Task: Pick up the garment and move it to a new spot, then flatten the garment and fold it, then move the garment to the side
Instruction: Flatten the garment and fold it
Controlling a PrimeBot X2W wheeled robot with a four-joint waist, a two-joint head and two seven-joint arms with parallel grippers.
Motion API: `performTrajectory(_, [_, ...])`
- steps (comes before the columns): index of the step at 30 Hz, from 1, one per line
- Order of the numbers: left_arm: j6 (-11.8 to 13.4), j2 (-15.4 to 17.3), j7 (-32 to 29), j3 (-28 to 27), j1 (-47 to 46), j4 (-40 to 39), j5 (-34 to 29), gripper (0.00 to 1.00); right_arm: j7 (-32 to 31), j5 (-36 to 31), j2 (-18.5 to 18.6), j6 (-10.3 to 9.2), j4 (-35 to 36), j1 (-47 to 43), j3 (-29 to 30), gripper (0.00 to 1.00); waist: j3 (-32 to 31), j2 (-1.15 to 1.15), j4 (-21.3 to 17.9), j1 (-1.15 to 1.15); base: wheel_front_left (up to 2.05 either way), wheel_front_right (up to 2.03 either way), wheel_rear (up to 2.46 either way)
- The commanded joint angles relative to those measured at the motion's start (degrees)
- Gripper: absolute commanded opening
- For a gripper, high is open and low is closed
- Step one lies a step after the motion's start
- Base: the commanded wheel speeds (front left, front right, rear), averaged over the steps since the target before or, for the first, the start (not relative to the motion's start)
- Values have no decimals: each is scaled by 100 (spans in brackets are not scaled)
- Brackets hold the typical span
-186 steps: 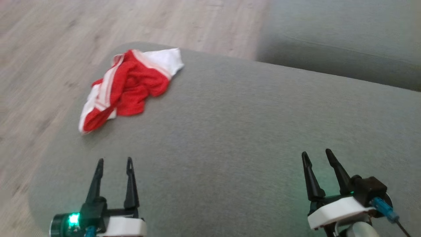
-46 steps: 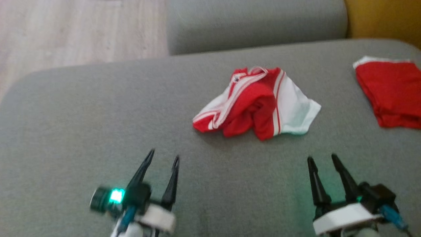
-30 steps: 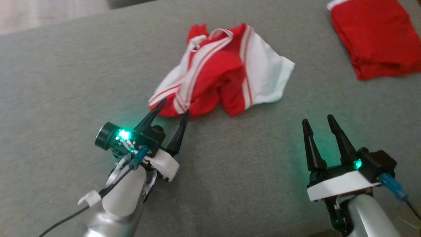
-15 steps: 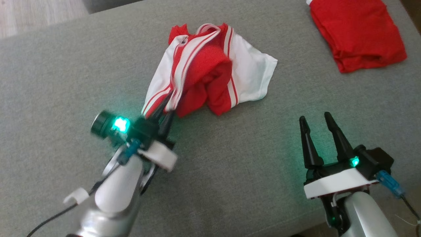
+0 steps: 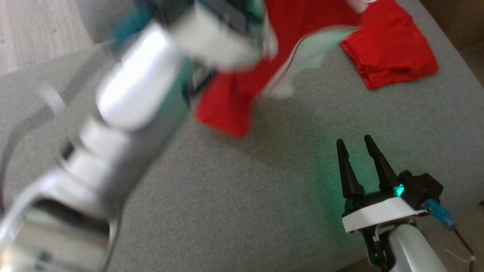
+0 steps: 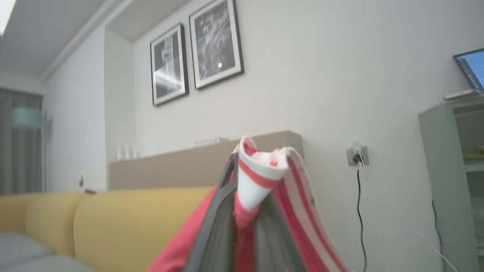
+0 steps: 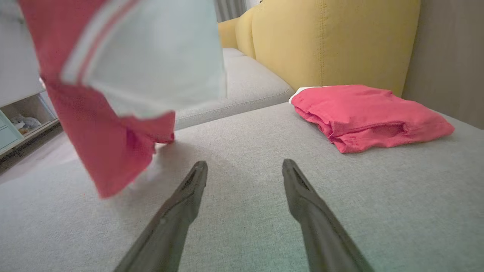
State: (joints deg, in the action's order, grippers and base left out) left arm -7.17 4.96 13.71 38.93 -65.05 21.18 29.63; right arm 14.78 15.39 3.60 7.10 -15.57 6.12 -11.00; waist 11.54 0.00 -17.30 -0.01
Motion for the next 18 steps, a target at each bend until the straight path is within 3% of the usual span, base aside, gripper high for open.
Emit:
performTrajectory(1, [-31, 134, 10, -165, 17, -205, -9, 0, 22, 28, -31, 39, 156, 12, -132, 100, 1, 0, 0, 1, 0, 0, 0])
performTrajectory(3, [-31, 117, 51, -470, -704, 240, 150, 0, 22, 32, -42, 39, 169, -11, -70, 100, -34, 0, 71, 1, 0, 0, 0])
performTrajectory(6, [-3, 153, 94, -791, -915, 519, 266, 0, 22, 18, -47, 39, 188, -55, 14, 100, -73, 0, 226, 1, 0, 0, 0])
performTrajectory(9, [23, 345, 116, -1094, -447, 616, 448, 0, 22, -16, -34, 39, 209, -100, 112, 100, -83, 0, 418, 1, 0, 0, 0])
performTrajectory(13, [24, 818, 125, -1349, 856, 757, 550, 0, 22, -56, 21, 39, 255, -94, 158, 100, 31, 0, 682, 1, 0, 0, 0])
performTrajectory(14, [19, 921, 126, -1412, 1205, 800, 559, 29, 22, -57, 43, 39, 262, -75, 158, 100, 78, 0, 742, 1, 0, 0, 0])
performTrajectory(15, [21, 1012, 127, -1486, 1528, 904, 566, 98, 22, -60, 71, 39, 261, -53, 148, 100, 125, 0, 799, 1, 0, 0, 0])
performTrajectory(18, [119, 1254, 128, -1637, 2241, 1263, 337, 100, 22, -63, 129, 39, 262, 29, 114, 100, 250, 0, 895, 1, 0, 0, 0])
